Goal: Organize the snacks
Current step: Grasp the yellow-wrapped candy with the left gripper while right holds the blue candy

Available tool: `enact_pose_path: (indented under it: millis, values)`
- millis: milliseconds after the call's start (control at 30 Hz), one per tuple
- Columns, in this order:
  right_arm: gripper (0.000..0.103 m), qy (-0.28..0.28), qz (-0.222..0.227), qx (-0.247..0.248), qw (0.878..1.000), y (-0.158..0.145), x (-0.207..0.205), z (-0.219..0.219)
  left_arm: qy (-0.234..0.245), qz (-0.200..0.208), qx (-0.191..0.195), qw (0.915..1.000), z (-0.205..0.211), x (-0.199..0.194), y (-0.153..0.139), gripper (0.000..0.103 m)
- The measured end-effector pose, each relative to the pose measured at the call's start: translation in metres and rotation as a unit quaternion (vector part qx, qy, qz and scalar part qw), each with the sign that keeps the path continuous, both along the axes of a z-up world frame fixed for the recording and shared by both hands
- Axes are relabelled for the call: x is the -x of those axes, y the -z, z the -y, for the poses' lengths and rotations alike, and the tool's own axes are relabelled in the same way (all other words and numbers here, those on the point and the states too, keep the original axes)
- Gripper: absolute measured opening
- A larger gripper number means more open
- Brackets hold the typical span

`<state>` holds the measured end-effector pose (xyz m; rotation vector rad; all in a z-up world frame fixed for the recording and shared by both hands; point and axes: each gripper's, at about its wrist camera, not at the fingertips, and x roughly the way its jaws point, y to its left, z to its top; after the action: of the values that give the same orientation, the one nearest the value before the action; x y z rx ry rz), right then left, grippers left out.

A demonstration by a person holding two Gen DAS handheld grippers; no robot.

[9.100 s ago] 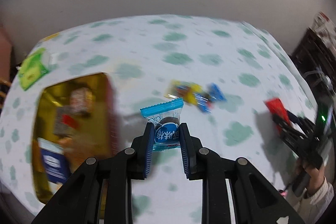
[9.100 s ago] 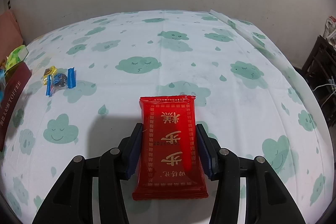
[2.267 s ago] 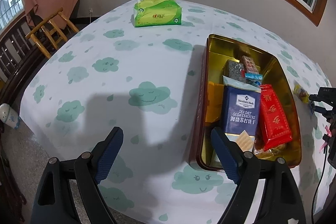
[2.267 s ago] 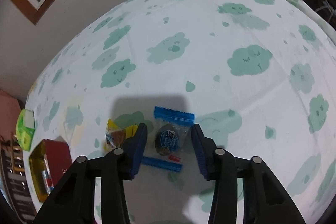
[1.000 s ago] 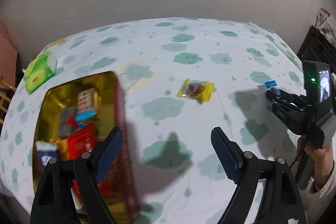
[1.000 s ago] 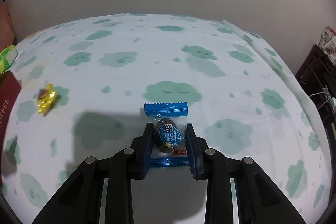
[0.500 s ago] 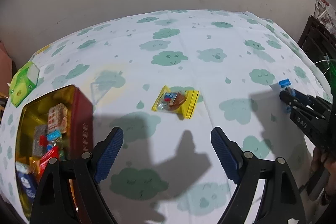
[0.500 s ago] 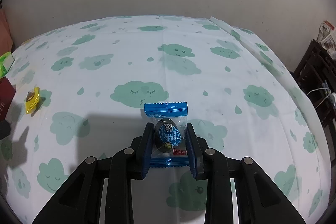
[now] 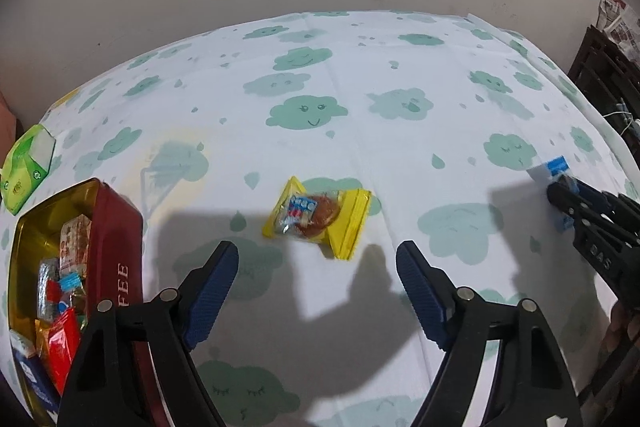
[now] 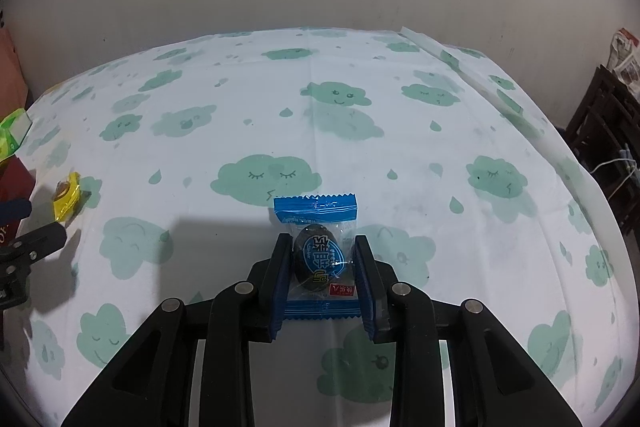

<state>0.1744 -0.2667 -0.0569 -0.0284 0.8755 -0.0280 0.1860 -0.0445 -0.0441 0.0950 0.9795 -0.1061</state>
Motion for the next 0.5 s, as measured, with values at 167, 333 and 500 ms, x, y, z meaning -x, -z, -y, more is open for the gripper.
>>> enact_pose_path:
  millis: [167,333,500]
  values:
    - [0.031,0.0,0.0,0.0,1.0,0.0,0.0,0.0,-0.01,0.001,-0.003,0.9999,-0.002,-0.014,0.003,0.067]
    - [0.032,0.0,0.0,0.0,1.0,0.0,0.0,0.0,-0.011,0.002,0.001,0.9999,-0.001,-0.02,0.006,0.065]
    - [0.032,0.0,0.0,0.0,1.0,0.0,0.0,0.0,-0.005,-0.006,0.002,1.0,0.003,-0.025,0.013,0.056]
